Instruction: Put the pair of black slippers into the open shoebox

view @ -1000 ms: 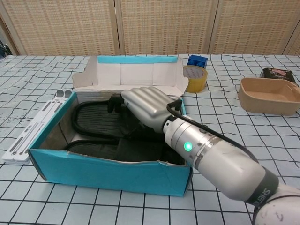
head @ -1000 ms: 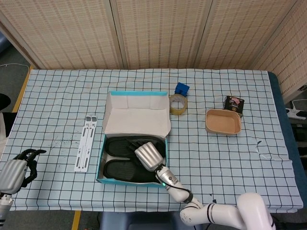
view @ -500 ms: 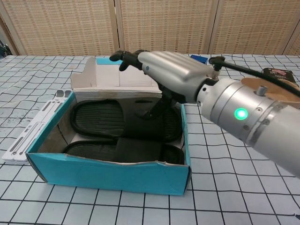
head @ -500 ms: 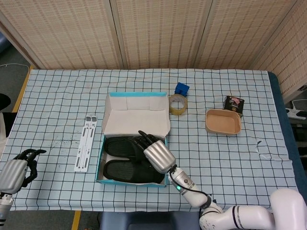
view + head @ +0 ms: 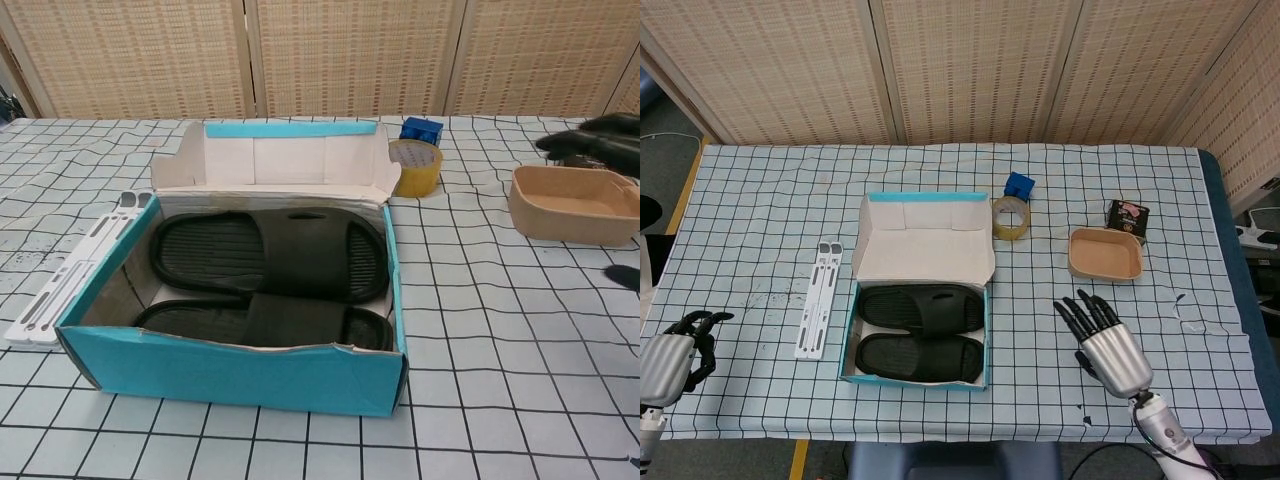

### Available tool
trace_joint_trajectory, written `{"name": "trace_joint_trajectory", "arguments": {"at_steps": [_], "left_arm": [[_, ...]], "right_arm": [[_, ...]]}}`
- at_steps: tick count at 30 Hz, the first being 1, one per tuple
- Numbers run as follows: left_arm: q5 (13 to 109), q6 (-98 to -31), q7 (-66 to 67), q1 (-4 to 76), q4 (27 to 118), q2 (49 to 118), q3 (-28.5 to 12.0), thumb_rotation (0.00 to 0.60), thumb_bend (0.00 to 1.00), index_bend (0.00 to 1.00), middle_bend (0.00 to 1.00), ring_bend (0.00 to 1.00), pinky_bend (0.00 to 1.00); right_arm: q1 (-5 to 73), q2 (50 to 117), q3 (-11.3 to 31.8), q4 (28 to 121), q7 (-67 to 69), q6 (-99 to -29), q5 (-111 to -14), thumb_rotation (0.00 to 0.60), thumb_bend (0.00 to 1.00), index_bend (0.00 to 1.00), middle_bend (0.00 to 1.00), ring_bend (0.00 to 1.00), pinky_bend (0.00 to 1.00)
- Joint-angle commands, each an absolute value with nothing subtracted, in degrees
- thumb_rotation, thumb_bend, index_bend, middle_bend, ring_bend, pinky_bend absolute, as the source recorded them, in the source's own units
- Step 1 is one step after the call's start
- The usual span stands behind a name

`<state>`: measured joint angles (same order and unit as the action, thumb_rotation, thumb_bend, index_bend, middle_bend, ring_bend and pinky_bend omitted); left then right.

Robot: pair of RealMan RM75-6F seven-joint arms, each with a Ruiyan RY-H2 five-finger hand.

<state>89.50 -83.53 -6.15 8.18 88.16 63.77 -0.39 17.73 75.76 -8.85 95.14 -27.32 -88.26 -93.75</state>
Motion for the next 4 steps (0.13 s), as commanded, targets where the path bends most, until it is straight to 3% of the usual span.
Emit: {"name": "trace_joint_trajectory", "arguments": {"at_steps": [1, 4], "left_arm": [[89.94, -83.77, -3.01, 8.00, 89.39, 64.30, -0.14, 0.600, 0.53, 0.25, 0.25, 0.22, 0.40], [91.48, -84.09, -0.60, 8.35, 89.56, 64.98, 0.07, 0.600, 0.53, 0.25, 0.25, 0.22, 0.40]], "right_arm": [[10.60, 70.77, -11.63, 89.22, -22.22, -94.06, -93.64, 0.600, 0.18, 0.02, 0.10, 0.00, 0.05], [9.65, 69.11, -9.65, 89.21, -19.52, -93.96, -90.75, 0.600, 0.18, 0.03, 0.10, 0.00, 0.04]]}}
